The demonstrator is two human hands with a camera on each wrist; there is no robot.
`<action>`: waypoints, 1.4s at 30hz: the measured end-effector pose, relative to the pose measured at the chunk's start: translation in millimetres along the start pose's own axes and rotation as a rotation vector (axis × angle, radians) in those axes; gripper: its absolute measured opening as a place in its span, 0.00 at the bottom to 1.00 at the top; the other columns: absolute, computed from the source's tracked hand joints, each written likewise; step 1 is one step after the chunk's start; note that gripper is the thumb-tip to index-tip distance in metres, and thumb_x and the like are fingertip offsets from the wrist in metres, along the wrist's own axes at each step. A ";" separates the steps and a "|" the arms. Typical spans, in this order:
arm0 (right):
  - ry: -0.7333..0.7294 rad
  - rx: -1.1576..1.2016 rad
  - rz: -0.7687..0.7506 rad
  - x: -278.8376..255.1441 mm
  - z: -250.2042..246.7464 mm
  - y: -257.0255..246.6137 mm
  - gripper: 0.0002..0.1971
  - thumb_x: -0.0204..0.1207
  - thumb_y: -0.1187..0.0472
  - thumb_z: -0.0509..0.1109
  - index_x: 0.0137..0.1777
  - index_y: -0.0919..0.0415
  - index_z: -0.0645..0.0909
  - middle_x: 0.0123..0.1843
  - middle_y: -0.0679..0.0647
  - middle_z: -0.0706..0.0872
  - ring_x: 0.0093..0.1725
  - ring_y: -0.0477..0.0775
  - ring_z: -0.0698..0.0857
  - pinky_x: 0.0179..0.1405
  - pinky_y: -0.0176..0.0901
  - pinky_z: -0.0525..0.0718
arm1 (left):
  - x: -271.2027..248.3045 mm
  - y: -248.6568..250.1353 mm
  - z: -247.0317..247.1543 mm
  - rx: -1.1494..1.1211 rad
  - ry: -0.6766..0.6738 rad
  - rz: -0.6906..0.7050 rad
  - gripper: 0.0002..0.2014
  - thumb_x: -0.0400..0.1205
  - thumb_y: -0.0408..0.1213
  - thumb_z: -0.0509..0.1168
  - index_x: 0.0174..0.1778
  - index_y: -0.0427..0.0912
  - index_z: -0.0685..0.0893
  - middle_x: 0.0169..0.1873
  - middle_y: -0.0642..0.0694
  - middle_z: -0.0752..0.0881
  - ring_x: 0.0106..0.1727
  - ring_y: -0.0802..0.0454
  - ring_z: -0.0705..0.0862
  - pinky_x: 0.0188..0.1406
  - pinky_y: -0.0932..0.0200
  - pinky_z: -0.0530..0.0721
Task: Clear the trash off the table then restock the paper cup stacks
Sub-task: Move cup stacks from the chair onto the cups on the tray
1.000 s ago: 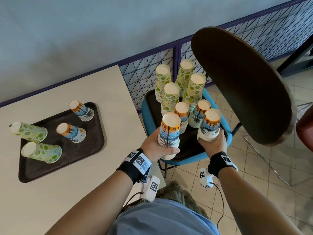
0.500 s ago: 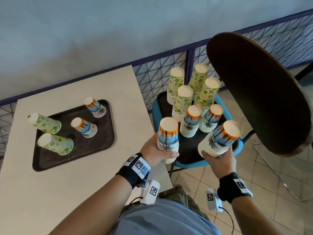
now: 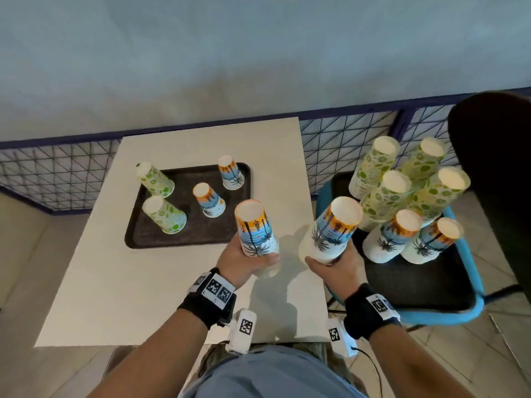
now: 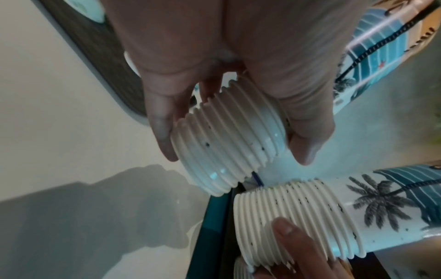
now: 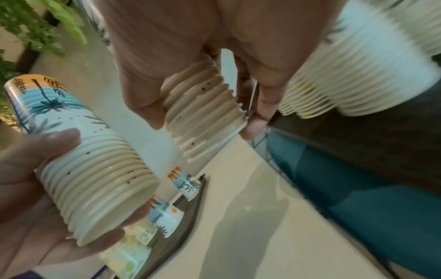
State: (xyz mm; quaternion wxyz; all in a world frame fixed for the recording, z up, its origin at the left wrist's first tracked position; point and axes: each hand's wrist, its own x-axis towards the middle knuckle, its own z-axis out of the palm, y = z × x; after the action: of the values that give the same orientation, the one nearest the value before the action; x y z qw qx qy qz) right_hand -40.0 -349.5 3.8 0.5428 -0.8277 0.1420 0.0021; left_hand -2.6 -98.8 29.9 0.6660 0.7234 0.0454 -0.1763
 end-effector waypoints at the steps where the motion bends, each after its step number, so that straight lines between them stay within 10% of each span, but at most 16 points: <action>1: -0.019 0.002 -0.018 11.0 11.3 -12.4 0.34 0.58 0.53 0.90 0.64 0.44 0.79 0.58 0.41 0.88 0.53 0.30 0.85 0.52 0.19 0.78 | 1.9 1.1 -13.6 -0.005 0.052 0.004 0.37 0.62 0.45 0.91 0.66 0.41 0.88 0.59 0.41 0.94 0.62 0.40 0.92 0.71 0.31 0.86; 13: -0.152 0.000 -0.112 137.1 136.3 -151.3 0.38 0.65 0.54 0.87 0.73 0.51 0.73 0.63 0.43 0.84 0.58 0.43 0.81 0.59 0.37 0.78 | 80.5 49.3 -151.4 0.076 0.479 0.098 0.48 0.56 0.56 0.88 0.73 0.45 0.83 0.64 0.50 0.92 0.65 0.53 0.91 0.72 0.41 0.88; 35: -0.204 -0.311 -0.013 264.3 266.0 -128.0 0.40 0.62 0.41 0.85 0.72 0.50 0.72 0.66 0.51 0.89 0.65 0.60 0.88 0.60 0.44 0.82 | 195.3 -40.9 -189.0 0.049 0.330 -0.112 0.55 0.52 0.60 0.90 0.75 0.46 0.78 0.67 0.47 0.90 0.70 0.47 0.88 0.78 0.38 0.83; 42: -0.214 -0.434 -0.044 267.7 271.1 -116.7 0.40 0.65 0.38 0.83 0.73 0.52 0.74 0.69 0.51 0.88 0.70 0.62 0.83 0.79 0.61 0.72 | 202.7 -41.7 -188.4 0.105 0.291 -0.140 0.57 0.53 0.61 0.88 0.78 0.52 0.73 0.68 0.52 0.87 0.72 0.50 0.85 0.79 0.43 0.82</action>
State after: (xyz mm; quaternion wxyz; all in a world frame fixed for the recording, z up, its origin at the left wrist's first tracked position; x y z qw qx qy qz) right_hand 285.4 -124.9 -44.9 0.3639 -0.9230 0.0618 0.1083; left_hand 210.9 56.1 -64.0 0.5999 0.7701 0.1824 -0.1179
